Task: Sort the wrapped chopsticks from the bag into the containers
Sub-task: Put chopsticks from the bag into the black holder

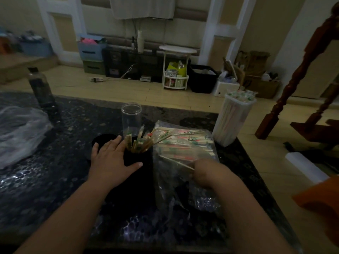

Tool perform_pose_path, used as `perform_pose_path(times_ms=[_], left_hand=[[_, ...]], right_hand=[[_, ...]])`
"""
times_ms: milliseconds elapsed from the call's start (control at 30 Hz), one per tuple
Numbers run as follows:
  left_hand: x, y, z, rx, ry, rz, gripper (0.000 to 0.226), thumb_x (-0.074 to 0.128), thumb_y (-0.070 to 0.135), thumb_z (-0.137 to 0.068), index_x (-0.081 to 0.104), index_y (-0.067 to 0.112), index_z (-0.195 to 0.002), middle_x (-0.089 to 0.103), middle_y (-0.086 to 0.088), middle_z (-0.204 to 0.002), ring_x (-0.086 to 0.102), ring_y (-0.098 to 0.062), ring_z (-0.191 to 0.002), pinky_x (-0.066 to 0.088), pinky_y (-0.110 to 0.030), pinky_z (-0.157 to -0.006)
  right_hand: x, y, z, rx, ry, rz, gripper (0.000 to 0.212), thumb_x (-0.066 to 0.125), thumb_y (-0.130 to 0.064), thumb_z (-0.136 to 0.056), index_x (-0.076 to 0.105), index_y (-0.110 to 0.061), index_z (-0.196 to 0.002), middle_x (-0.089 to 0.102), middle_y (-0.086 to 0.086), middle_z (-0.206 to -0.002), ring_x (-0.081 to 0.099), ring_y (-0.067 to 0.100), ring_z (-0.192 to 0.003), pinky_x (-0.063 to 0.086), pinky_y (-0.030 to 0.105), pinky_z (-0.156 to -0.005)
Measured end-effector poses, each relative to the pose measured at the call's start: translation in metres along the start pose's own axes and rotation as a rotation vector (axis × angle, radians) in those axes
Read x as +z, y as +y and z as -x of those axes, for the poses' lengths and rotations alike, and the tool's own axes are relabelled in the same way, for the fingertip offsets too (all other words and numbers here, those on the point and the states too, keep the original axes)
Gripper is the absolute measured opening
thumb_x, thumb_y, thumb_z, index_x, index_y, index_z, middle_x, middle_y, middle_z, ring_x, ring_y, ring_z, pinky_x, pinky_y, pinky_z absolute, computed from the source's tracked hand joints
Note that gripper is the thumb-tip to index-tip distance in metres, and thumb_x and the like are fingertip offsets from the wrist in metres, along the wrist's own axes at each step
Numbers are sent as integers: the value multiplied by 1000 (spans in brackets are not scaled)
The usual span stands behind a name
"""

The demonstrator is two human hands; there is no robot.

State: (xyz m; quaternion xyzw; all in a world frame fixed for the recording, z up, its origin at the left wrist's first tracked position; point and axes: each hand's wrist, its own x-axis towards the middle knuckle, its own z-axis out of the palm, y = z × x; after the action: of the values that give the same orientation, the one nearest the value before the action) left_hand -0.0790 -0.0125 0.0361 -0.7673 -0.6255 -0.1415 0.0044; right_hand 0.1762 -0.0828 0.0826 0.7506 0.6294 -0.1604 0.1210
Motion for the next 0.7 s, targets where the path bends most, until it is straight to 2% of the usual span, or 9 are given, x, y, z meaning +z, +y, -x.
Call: perform_pose_path(times_ms=[67,133,200,300,467,633,700], left_hand=[[0,0,0,0,-2,5,96,45,84,-75,27,30,-152,22,5,-161,21,-17,-147,0,-46,-120],[0,0,0,1,0,5,96,46,84,-75,28,29,-152,22,5,-161,21,-17,-147,0,-46,-119],[1,0,0,2,7,0,96,46,84,-74,29,29,-151,23,5,-160,22,-18,-146,1,-47,-119],[1,0,0,4,10,-6,95,46,84,-74,30,30,-151,23,5,-160,22,-18,-146,1,-47,-119],[1,-1,1,2,15,10,95,49,82,-74,31,29,-151,23,5,-160,22,-17,-146,1,-45,-119],[1,-1,0,3,2,6,94,49,82,-75,29,30,-151,22,6,-161,20,-16,-147,0,-45,-119],[1,-1,0,5,5,13,95,48,82,-75,27,31,-152,21,6,-161,20,-16,-147,1,-46,-120]], right_hand=[[-9,3,4,-15,35,3,30,56,-22,-93,63,-20,-122,63,7,-124,60,26,-109,47,33,-91],[-16,5,8,-17,68,6,24,57,-27,-93,64,-22,-116,63,5,-119,60,25,-106,49,36,-91],[-24,8,12,-1,73,20,19,61,-34,-92,67,-19,-103,64,3,-105,60,23,-95,51,36,-87],[-41,13,24,7,78,52,36,69,-52,-85,57,-20,-72,58,-2,-79,57,16,-75,50,32,-72],[-61,11,47,-40,278,54,47,57,-66,-85,67,-20,-81,61,-3,-77,57,13,-72,50,30,-63],[-54,6,44,-47,558,28,39,50,-50,-92,44,-24,-64,46,-8,-65,42,11,-61,36,29,-59],[-48,8,40,-37,624,-16,40,50,-49,-92,40,-24,-62,44,-8,-63,45,15,-64,36,30,-61]])
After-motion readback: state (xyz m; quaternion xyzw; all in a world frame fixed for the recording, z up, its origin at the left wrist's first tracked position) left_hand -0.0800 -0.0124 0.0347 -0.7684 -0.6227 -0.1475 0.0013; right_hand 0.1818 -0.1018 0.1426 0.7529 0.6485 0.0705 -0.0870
